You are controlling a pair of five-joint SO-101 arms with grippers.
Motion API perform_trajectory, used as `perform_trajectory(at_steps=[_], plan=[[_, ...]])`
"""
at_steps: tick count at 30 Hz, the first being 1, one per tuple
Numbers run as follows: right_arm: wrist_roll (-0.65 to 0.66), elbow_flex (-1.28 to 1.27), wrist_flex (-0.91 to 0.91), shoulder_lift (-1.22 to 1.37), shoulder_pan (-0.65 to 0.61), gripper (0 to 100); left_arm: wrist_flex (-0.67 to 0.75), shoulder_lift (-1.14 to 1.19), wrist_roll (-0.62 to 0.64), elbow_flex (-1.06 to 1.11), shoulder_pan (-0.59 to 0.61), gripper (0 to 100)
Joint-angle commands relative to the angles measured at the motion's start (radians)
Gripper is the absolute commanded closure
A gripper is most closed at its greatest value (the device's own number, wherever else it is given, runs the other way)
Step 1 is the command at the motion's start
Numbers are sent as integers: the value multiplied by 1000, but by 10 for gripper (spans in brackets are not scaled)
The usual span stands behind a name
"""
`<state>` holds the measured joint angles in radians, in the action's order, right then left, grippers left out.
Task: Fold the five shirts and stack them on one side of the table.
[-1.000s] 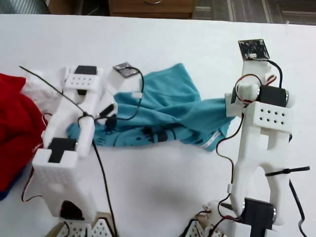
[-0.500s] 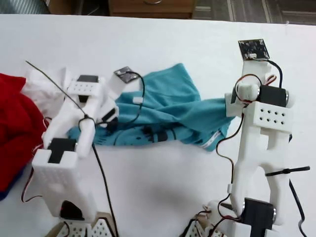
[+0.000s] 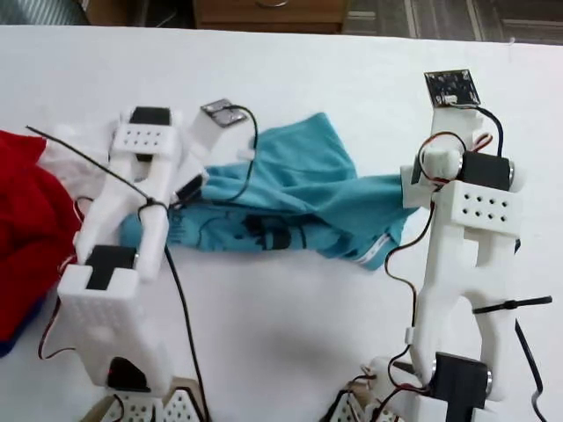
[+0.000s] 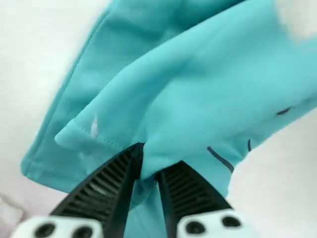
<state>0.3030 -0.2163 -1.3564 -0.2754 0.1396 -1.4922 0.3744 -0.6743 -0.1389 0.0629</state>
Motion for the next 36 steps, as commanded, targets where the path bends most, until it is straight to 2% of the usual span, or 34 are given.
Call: perform_trajectory(at_steps=[1,5,10,24,30,36], plan=[[8,6,18,-30,8,978,-51,-11,0,-50,12,928],[8,6,18,-30,8,978,-29,-9,-2,-50,31,826],[8,6,15,-30,13,978,26,-8,-2,-48,63,839],[8,6,16,-30,13,978,-6,124,-3,-58,100,838],[8,6,16,-30,12,978,-124,124,-109,-56,98,838],[8,6,18,-30,8,978,11,135,-106,-50,155,838]])
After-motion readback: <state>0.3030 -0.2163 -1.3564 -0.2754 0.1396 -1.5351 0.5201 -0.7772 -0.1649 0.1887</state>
